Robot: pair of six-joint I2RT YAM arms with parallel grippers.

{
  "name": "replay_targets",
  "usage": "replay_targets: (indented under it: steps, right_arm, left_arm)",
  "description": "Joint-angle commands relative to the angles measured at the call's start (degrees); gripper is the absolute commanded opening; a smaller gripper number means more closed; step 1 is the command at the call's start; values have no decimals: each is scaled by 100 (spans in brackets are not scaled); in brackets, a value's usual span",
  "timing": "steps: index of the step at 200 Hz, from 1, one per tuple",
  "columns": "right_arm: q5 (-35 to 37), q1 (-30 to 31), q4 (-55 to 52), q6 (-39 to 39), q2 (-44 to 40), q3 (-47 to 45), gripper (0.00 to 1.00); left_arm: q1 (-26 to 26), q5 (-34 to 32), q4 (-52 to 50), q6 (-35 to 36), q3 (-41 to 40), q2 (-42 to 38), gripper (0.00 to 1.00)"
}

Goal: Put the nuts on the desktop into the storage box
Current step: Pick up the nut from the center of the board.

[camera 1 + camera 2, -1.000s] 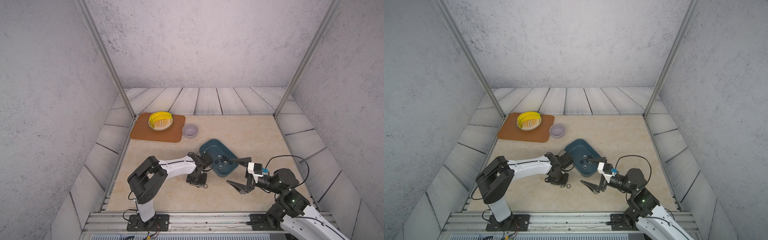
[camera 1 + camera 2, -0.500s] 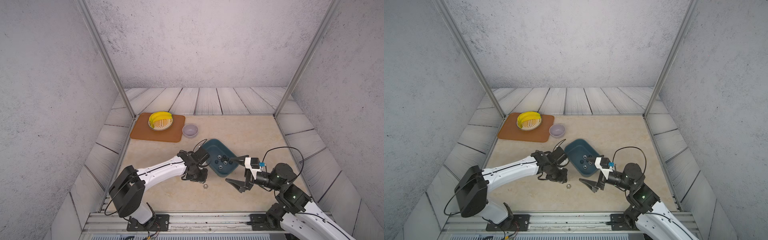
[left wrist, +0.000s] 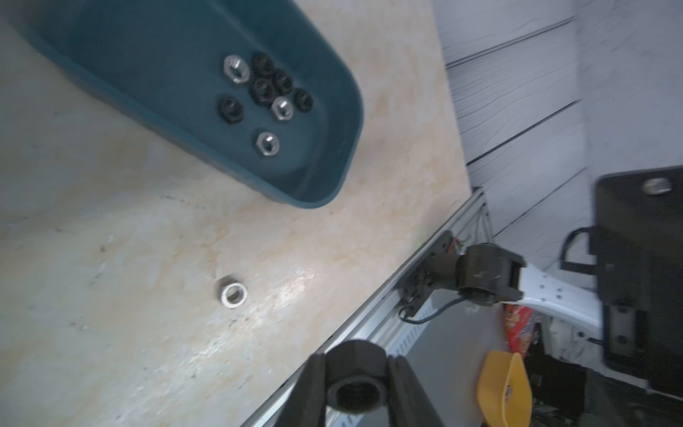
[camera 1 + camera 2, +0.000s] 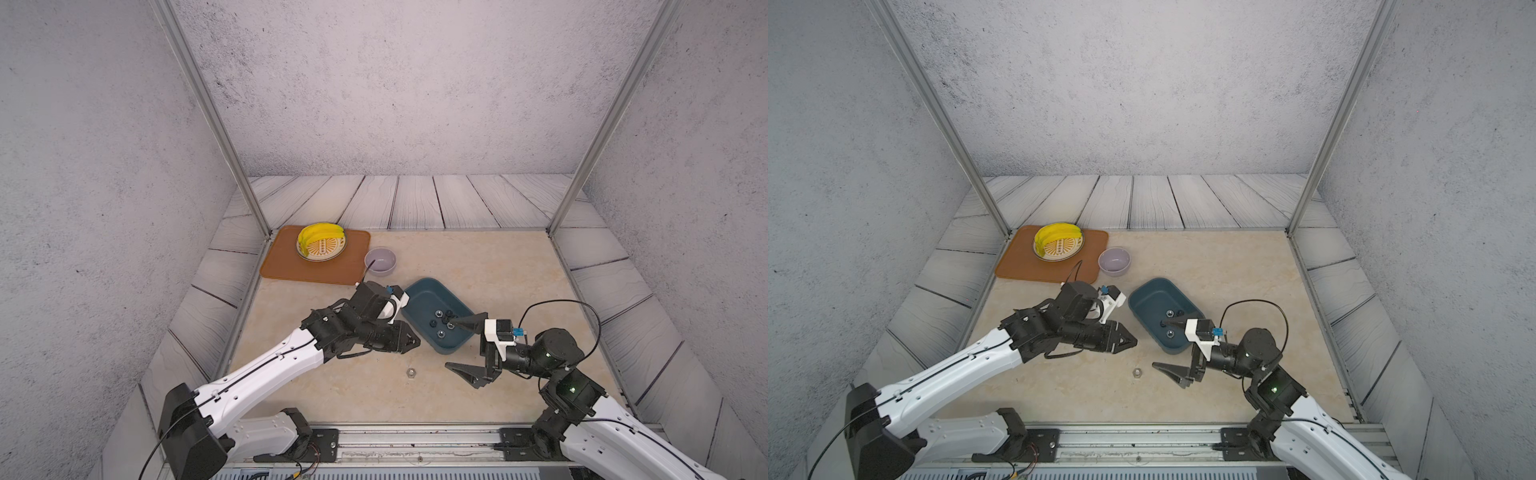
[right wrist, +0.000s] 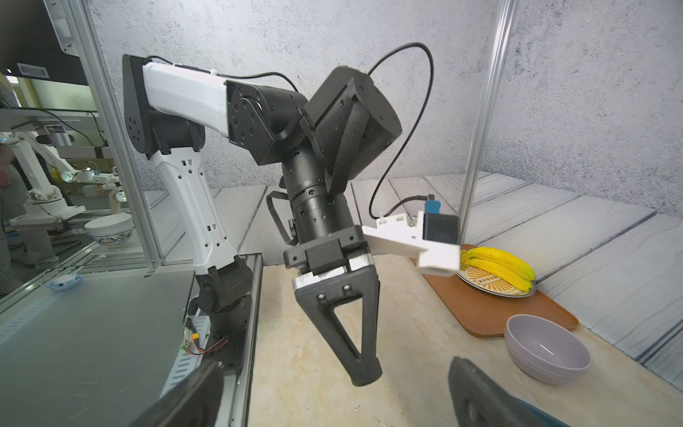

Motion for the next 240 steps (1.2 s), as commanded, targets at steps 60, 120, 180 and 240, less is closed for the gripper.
replay_targets:
  steps: [60, 120, 180, 240]
  right_arm:
    - [251, 562, 1288, 72, 740, -110, 99]
    - [369, 625, 1613, 196, 943, -140, 91]
    - [316, 624, 1349, 150, 857, -49, 68]
    - [364, 624, 1293, 190, 812, 5, 61]
  left_arm:
    - [135, 1461, 2347, -1009, -603, -478, 18]
    - [134, 2259, 3213, -1533, -708, -469, 17]
    - [133, 2418, 3209, -1509, -716, -417, 16]
    - [134, 2479, 3176, -1501, -752, -390, 15]
